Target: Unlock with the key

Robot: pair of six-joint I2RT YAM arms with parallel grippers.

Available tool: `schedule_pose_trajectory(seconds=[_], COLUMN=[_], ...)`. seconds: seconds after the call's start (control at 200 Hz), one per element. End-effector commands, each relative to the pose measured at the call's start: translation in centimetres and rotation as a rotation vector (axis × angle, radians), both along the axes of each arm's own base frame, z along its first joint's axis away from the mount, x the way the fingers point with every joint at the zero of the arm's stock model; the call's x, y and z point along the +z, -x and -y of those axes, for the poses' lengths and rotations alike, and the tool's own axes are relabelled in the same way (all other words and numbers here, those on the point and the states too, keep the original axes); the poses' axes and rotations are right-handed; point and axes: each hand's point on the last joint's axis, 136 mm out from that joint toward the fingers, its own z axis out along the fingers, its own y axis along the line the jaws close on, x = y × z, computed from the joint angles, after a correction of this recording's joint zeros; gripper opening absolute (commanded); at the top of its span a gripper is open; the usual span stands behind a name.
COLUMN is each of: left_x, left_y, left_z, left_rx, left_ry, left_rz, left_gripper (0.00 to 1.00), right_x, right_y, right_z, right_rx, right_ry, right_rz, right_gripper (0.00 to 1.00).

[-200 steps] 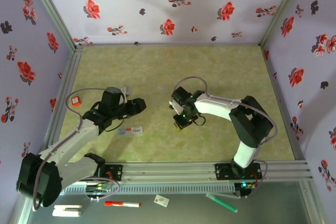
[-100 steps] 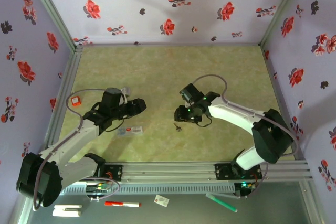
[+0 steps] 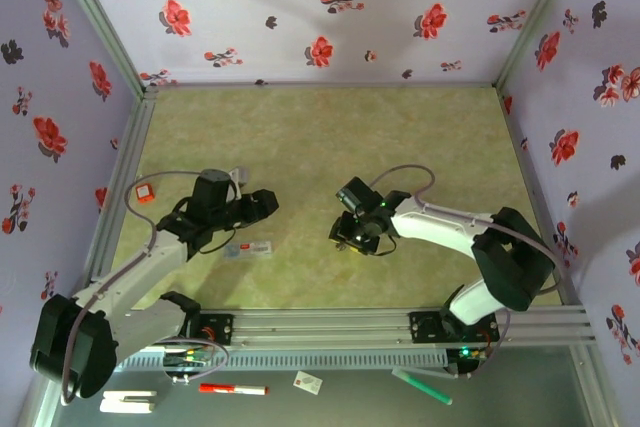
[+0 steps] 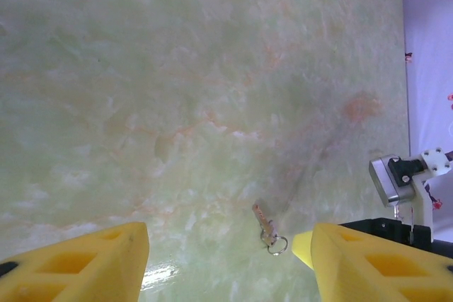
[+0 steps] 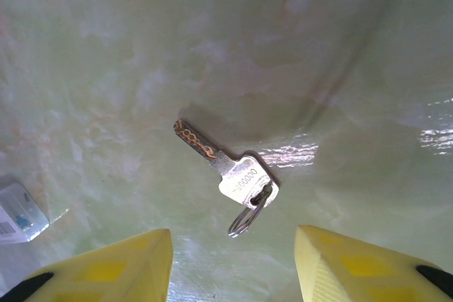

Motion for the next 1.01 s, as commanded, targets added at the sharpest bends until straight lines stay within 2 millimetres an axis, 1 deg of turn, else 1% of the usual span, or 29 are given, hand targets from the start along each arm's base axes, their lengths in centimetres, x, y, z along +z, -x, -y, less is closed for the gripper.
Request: schedule_pose_trajectory(seconds=[0.0, 0.26, 0.39, 0.48, 0.62, 0.695, 0.735, 0.855, 0.92, 1.0], left_x=[-0.1, -0.3, -0.3, -0.4, -0.5, -0.3, -0.2, 0.3, 0.5, 1.1], left_y=[0.3, 0.4, 0.5, 0.5, 0.5, 0.5, 0.4, 0.4, 0.6, 0.8], left_z=[-0.3, -0.3, -0.4, -0.4, -0.3, -0.1, 0.0, 1.3, 2.6, 4.5], left_rx=[-0.005, -0.006, -0.006, -0.006, -0.006, -0.015, -0.015, -0.03, -0.042, -0.055], left_ry=[-0.001, -0.003, -0.003, -0.004, -0.006, -0.004, -0.001, 0.039, 0.087, 0.194], left_rz=[0.009, 0.006, 0.009, 0.007, 0.003, 0.007, 0.012, 0.015, 0.004, -0.009], left_gripper=[0.63, 0.63, 0.63, 0.63, 0.63, 0.63, 0.63, 0.63, 0.63, 0.63], right_x=[-1.2, -2.1, -2.7, -3.1, -3.7, -3.7, -3.5, -2.1, -0.9, 0.9], right_y=[0.2, 0.5, 0.6, 0.7, 0.8, 0.6, 0.5, -0.2, -0.6, -1.3], right_z=[0.6, 0.0, 0.2, 0.5, 1.4, 1.9, 2.0, 2.6, 2.9, 2.9], right_rx=[-0.051, -0.048, -0.04, -0.037, -0.032, -0.02, -0.012, 0.014, 0.033, 0.06], right_ry=[0.033, 0.036, 0.06, 0.082, 0.133, 0.165, 0.176, 0.217, 0.235, 0.247], right_rz=[-0.019, -0.035, -0.046, -0.046, -0.048, -0.037, -0.03, 0.019, 0.05, 0.097], right_gripper=[0.47, 0.43, 0.38, 0.31, 0.13, 0.04, 0.0, 0.0, 0.0, 0.0])
